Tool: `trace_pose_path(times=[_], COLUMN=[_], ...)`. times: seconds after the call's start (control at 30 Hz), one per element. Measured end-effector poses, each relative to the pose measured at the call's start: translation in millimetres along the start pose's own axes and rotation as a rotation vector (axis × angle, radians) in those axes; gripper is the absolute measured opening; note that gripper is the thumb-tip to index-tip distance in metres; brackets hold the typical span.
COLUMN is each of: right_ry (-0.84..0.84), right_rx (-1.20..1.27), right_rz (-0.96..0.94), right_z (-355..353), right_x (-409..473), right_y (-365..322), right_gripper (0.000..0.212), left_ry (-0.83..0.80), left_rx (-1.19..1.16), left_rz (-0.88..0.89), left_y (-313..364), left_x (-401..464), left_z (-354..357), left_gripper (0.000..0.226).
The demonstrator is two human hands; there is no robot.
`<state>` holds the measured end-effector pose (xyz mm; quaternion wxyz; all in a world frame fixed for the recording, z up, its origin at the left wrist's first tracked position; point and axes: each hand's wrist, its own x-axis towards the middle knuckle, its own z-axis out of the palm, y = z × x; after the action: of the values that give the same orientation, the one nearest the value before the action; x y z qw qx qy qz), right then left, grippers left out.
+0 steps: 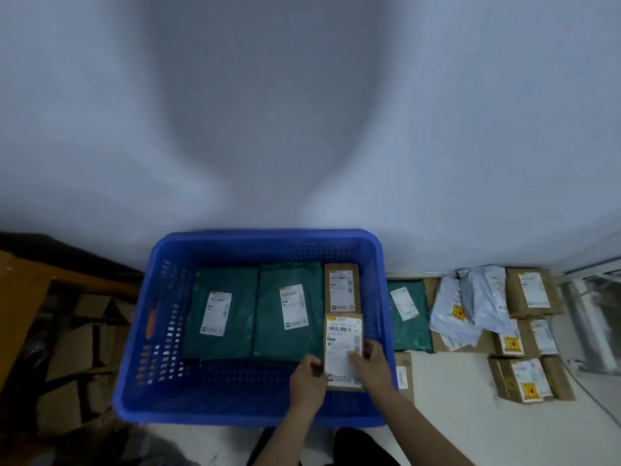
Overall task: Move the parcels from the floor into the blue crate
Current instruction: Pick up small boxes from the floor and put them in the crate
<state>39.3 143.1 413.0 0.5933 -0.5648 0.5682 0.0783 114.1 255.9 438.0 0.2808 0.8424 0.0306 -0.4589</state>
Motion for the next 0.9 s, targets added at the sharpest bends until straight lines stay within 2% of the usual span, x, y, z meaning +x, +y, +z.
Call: trace_pose_path(times=[0.23,0.33,0.47,0.7,0.8,0.9], right_ry=[0.149,0.171,0.192,0.192,0.188,0.201], right_rx=[-0.121,-0.164,-0.183,-0.195,-0.181,-0.169], right_rz=[0.093,0.114,0.142,0.131,0.145,0.16], right_z=[48,61,73,96,99,99], right_x=[75,107,154,203,202,201], right_y=[52,72,104,144,133,124], right_gripper=[0.053,0.057,0.056,0.06,0.06,0.061], left_ry=[-0.218,-0.268,-0.335,-0.344,-0.383,-0.39], left_rx=[-0.071,-0.154,-0.276,-0.339,-0.368,-0.359], left_rz=[-0.189,-0.239,-0.268,-0.351,-0.4,-0.48], left_y=[-25,-41,-56,-74,-79,-87], left_x=[97,135,165,197,199,200], left_z=[53,73,94,102,102,106], left_gripper=[0.028,0.037,0.027,0.03,0.028,0.012])
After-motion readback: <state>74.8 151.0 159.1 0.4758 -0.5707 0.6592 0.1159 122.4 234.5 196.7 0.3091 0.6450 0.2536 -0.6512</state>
